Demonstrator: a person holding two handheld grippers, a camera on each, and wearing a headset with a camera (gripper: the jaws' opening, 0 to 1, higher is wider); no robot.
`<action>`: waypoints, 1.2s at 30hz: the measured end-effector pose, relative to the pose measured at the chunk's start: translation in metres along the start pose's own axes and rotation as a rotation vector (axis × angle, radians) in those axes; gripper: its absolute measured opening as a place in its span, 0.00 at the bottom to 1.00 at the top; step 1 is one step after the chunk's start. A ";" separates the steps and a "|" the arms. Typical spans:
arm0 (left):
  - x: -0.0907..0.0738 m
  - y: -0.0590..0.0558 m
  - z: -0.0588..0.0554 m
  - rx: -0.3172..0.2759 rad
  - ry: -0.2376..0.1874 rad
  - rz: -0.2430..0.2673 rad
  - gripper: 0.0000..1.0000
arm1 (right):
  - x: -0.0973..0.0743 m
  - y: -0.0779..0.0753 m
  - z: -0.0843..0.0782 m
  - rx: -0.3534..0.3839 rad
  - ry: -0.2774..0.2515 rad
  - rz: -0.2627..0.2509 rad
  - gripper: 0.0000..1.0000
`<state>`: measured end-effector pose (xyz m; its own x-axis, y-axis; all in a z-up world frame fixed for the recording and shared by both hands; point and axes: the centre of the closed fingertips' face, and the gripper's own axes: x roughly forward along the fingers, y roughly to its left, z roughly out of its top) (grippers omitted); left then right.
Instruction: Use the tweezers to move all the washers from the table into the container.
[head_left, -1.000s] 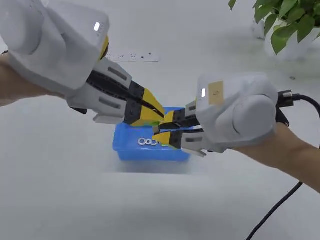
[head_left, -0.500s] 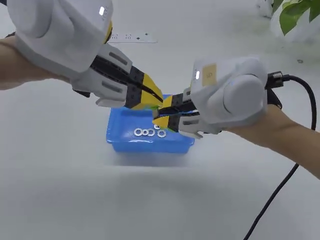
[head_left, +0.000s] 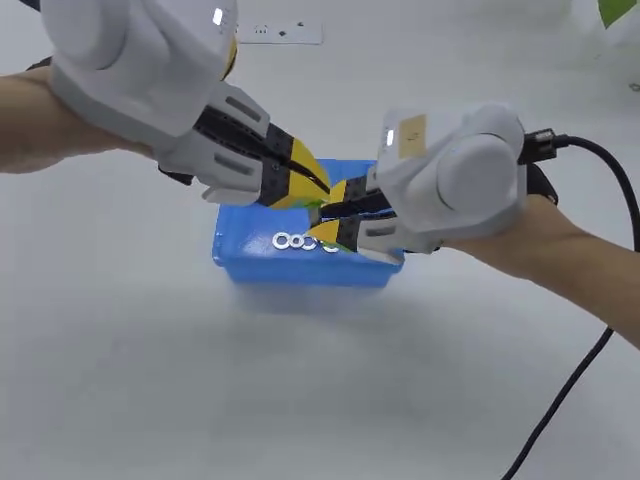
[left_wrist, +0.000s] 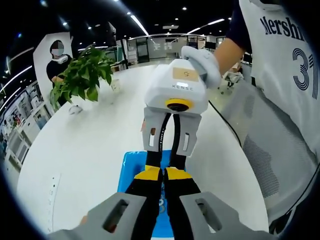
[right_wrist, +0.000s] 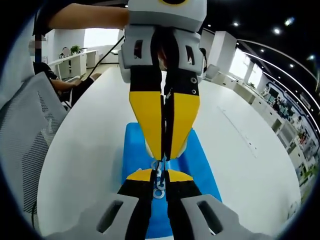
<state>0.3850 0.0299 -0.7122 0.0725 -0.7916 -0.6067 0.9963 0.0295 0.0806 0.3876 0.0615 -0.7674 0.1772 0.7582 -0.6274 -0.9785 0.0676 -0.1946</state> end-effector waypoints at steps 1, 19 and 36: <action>0.000 0.000 0.000 -0.001 0.000 0.000 0.05 | 0.000 0.000 0.000 0.002 0.000 0.002 0.10; -0.005 -0.008 0.014 0.035 0.001 0.011 0.05 | -0.006 0.002 0.001 0.041 -0.049 -0.032 0.11; -0.040 -0.024 0.037 0.068 -0.004 0.078 0.05 | -0.039 0.011 0.029 0.005 -0.065 -0.080 0.09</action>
<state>0.3565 0.0385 -0.6610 0.1498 -0.7907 -0.5936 0.9821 0.0499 0.1815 0.3669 0.0515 -0.7236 0.2483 0.7905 -0.5599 -0.9619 0.1329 -0.2388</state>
